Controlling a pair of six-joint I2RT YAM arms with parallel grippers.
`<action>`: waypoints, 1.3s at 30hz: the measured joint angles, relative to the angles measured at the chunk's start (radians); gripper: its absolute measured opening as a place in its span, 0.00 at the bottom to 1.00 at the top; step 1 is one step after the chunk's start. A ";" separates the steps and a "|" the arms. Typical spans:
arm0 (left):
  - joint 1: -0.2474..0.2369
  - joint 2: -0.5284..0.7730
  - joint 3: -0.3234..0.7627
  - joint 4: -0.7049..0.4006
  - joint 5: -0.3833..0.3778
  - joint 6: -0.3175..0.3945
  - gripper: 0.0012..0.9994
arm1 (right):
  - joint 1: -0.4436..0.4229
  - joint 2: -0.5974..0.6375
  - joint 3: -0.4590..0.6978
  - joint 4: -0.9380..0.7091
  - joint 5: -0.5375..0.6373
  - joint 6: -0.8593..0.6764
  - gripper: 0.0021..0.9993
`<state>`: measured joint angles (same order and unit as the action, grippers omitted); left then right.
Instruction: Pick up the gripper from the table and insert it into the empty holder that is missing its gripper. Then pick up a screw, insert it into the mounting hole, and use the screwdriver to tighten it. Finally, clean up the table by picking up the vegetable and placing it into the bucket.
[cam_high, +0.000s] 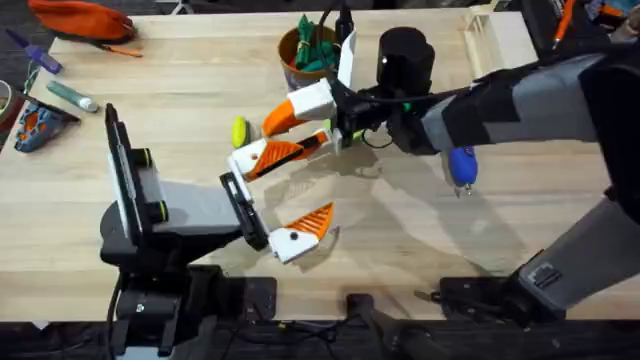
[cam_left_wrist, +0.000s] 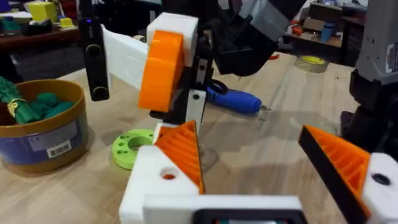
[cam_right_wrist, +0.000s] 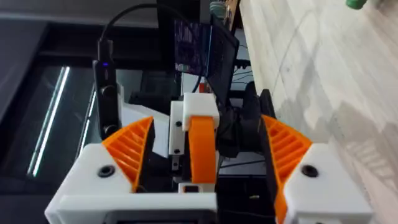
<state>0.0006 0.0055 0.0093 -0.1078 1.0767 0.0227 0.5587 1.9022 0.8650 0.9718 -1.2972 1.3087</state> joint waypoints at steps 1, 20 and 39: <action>0.000 0.000 0.000 0.000 0.000 0.000 0.99 | 0.000 0.000 0.000 0.000 0.002 -0.001 0.89; 0.000 0.000 0.000 0.000 0.000 0.000 0.99 | -0.056 -0.094 0.000 -0.277 0.040 -0.189 0.89; 0.000 0.000 0.000 0.000 0.000 0.000 0.99 | -0.139 -0.268 -0.001 -0.657 0.091 -0.406 0.89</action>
<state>0.0006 0.0051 0.0093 -0.1079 1.0771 0.0227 0.4193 1.6339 0.8642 0.3149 -1.2065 0.9027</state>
